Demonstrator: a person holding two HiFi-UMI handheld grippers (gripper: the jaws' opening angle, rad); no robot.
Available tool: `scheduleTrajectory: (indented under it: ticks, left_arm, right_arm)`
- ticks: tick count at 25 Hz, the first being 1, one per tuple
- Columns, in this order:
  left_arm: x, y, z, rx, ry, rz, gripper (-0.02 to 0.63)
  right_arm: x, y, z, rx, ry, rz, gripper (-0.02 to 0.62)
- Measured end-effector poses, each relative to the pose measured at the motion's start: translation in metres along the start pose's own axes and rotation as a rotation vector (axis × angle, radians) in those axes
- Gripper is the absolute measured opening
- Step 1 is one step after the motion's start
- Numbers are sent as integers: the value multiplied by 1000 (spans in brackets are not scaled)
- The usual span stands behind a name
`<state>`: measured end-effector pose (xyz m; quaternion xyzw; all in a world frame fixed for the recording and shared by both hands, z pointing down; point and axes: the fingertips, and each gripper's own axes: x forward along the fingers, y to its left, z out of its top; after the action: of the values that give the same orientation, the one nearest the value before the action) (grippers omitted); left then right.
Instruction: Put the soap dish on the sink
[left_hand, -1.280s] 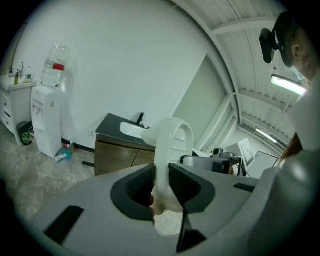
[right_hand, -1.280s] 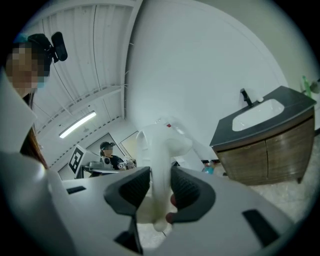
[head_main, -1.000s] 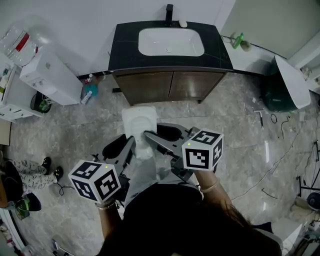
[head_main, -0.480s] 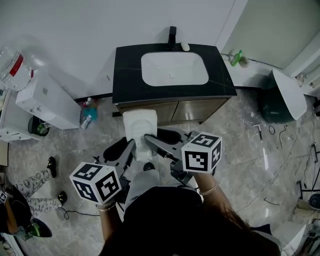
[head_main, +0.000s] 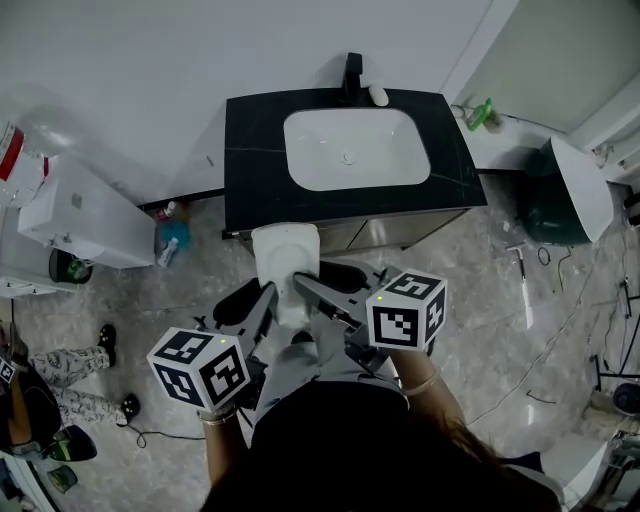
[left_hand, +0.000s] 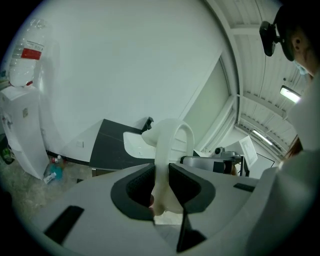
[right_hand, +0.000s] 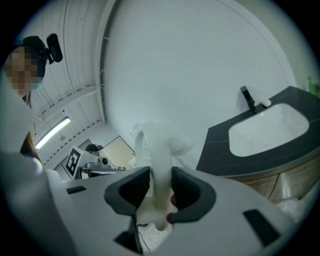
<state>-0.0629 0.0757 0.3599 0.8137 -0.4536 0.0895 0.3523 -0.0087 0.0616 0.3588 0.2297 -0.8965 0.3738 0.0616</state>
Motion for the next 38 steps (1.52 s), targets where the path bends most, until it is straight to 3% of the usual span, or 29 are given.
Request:
scheduleTrajectory:
  ticks: [18, 27, 38]
  left_arm:
    - [130, 102, 139, -50, -47, 144, 94]
    - [166, 149, 167, -113, -32, 197, 95]
    - [205, 233, 190, -108, 42, 257, 94]
  right_arm:
    - [114, -125, 146, -38, 83, 86, 133]
    - [163, -164, 174, -40, 175, 112, 133]
    - [246, -213, 186, 23, 226, 108, 133]
